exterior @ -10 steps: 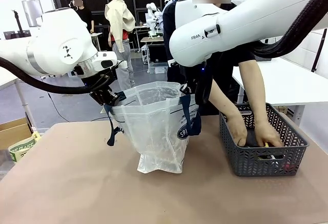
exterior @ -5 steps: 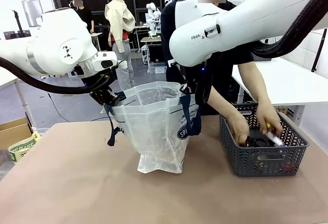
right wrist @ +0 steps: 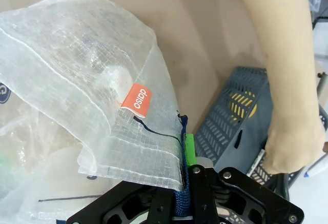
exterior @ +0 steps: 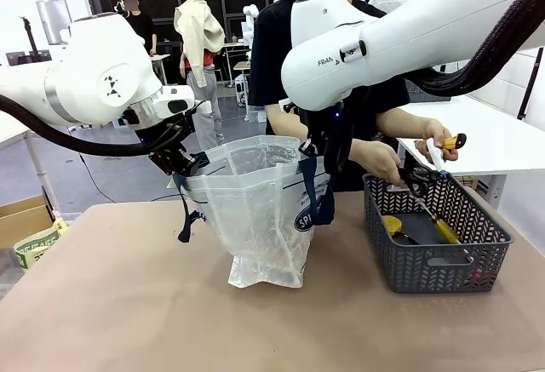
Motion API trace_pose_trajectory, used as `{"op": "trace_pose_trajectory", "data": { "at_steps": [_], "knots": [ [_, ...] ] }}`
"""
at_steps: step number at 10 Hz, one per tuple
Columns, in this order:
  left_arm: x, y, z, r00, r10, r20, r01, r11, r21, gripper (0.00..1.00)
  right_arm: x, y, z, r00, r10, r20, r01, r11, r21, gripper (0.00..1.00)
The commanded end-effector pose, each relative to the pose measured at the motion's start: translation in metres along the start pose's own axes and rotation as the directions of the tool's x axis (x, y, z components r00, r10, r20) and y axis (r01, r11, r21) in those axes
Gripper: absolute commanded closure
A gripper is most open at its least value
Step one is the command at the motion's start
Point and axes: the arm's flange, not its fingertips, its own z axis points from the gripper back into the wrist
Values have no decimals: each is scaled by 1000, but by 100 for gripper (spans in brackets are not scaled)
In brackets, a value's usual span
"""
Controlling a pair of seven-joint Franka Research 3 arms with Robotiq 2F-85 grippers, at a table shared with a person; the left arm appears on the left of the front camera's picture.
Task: Transfer purchased items from the store into the shopping bag.
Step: Move the Reusable shopping bag to the right side of the table.
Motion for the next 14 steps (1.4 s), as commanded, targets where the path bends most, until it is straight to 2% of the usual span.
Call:
{"op": "trace_pose_trajectory", "data": {
  "at_steps": [1, 9, 10, 12, 14],
  "knots": [
    [0, 1, 1, 1000, 2, 1, -2, 1000, 2, 100, -3, -1, -1, 1000, -3, -4, 3, 1000, -2, 100],
    [0, 1, 1, 1000, 2, 1, -2, 1000, 2, 100, 0, 0, 0, 1000, 0, 0, 0, 1000, 0, 100],
    [0, 1, 1, 1000, 2, 1, -2, 1000, 2, 100, -6, 6, 5, 996, 59, 74, -56, 998, -30, 100],
    [0, 1, 1, 1000, 2, 1, -2, 1000, 2, 100, -8, 14, 2, 986, 123, 109, -117, 991, -63, 100],
    [0, 1, 1, 1000, 2, 1, -2, 1000, 2, 100, -12, 14, 2, 976, 142, 163, -126, 986, -108, 100]
  ]
}}
